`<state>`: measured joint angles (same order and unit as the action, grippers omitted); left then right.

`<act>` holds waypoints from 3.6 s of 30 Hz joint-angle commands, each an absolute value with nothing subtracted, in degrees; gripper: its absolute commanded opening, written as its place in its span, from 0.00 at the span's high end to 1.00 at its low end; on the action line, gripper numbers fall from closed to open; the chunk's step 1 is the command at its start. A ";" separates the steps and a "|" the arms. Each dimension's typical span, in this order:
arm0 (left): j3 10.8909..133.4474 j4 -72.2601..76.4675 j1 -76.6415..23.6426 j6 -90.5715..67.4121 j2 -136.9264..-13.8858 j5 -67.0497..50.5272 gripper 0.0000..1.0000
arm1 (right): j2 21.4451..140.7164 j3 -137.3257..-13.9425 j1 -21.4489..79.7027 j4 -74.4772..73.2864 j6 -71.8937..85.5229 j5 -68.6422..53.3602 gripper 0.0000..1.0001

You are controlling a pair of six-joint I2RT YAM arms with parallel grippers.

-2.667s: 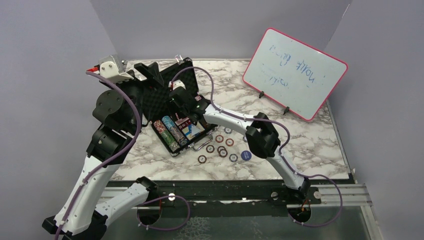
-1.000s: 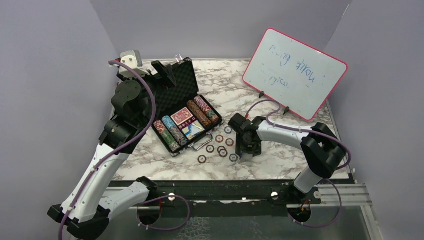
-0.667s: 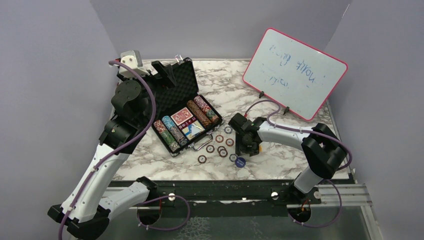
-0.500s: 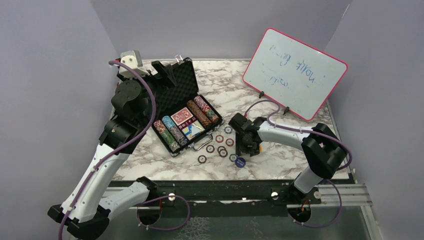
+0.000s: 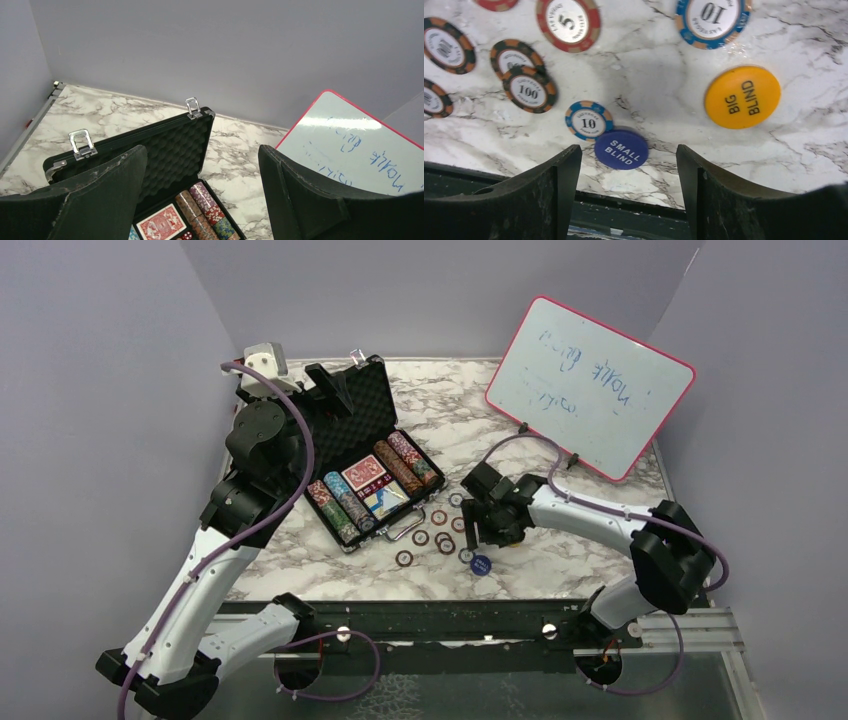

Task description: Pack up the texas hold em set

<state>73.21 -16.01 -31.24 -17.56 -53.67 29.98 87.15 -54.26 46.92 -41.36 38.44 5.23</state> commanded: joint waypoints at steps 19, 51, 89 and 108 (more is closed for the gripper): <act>73.39 -15.50 -31.11 -17.05 -54.43 30.81 0.15 | 95.26 -53.19 52.29 -40.48 37.35 4.23 0.40; 76.55 -17.01 -31.11 -14.63 -53.90 33.55 0.15 | 122.09 -106.96 55.13 -38.63 25.01 7.50 0.51; 74.48 -18.30 -31.11 -15.77 -51.35 33.66 0.15 | 105.77 -89.68 48.77 -41.76 33.71 18.63 0.32; 73.04 -17.24 -31.11 -16.99 -53.44 30.13 0.15 | 86.94 -51.16 36.74 -39.71 41.98 14.79 0.21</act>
<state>73.30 -18.31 -31.24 -16.53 -53.28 32.16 88.07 -53.23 37.06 -42.78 40.69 16.78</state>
